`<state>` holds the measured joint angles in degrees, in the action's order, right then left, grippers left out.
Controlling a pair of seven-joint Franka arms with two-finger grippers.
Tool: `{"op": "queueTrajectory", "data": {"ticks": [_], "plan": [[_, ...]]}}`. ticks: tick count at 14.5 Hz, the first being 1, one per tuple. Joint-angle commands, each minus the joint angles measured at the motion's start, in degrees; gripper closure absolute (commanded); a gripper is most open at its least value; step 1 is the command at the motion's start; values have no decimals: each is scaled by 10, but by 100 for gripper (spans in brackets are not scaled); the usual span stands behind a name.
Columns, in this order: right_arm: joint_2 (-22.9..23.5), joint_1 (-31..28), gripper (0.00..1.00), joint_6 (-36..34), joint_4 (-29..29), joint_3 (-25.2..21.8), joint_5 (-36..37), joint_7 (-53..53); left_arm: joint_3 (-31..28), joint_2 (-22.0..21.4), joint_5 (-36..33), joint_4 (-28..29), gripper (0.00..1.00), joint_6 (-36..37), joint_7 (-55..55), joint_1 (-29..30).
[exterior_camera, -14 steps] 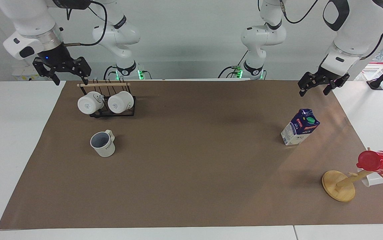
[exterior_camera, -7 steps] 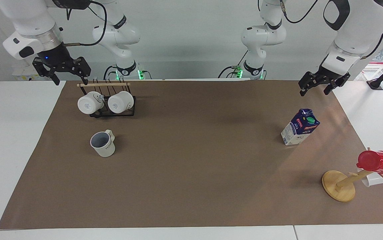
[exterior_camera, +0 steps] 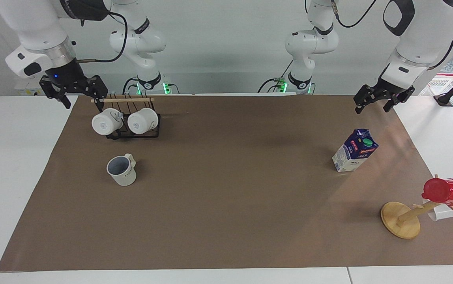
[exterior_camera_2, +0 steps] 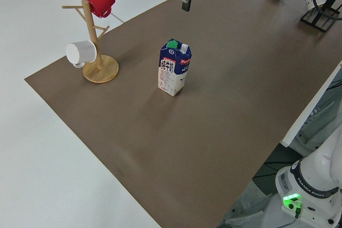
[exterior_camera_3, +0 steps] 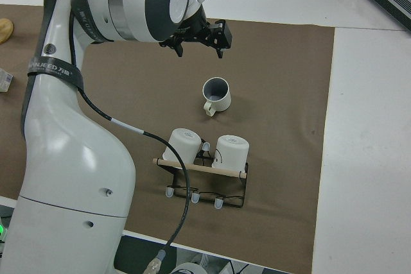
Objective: Place cup and milk on table
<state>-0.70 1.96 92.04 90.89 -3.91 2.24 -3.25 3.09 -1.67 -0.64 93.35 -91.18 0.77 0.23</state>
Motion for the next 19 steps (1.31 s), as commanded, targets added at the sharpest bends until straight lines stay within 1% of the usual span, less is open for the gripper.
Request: {"op": "queueTrajectory", "data": {"ticks": [1, 2, 5, 6, 9, 10, 11, 13, 15, 17, 18, 19], "plan": [[-22, -22, 0, 79, 81, 1, -13, -29, 0, -19, -5, 23, 0, -10, 1, 0], [-14, -33, 0, 109, 102, 1, -20, -32, -1, -19, -5, 24, 0, -11, 1, 0], [45, -44, 0, 200, 135, 1, -57, -52, -2, -19, -4, 24, 0, -15, 0, 12], [58, -44, 0, 232, 152, 1, -64, -52, -2, -19, -4, 24, 0, -15, 0, 13], [60, -38, 0, 349, 253, 1, -72, -77, -1, -21, -4, 33, 0, -25, -2, 9], [59, -37, 0, 384, 280, 1, -72, -86, 0, -22, -4, 40, 0, -36, -2, 7], [59, -37, 0, 405, 293, 1, -72, -88, 0, -30, -4, 56, 0, -59, 0, 7], [75, -38, 0, 418, 294, 1, -72, -88, 0, -36, -4, 82, 0, -84, 0, 13], [82, -36, 0, 427, 295, 1, -72, -86, 0, -33, -4, 103, 0, -102, -1, 13], [94, -36, 2, 439, 295, 1, -72, -88, -1, -32, -4, 140, 0, -154, 0, 15], [94, -36, 8, 439, 295, 1, -72, -88, 0, -32, -4, 157, 0, -173, -1, 22], [93, -36, 20, 440, 299, 1, -72, -89, 0, -29, -4, 168, 0, -188, -1, 26]]}}
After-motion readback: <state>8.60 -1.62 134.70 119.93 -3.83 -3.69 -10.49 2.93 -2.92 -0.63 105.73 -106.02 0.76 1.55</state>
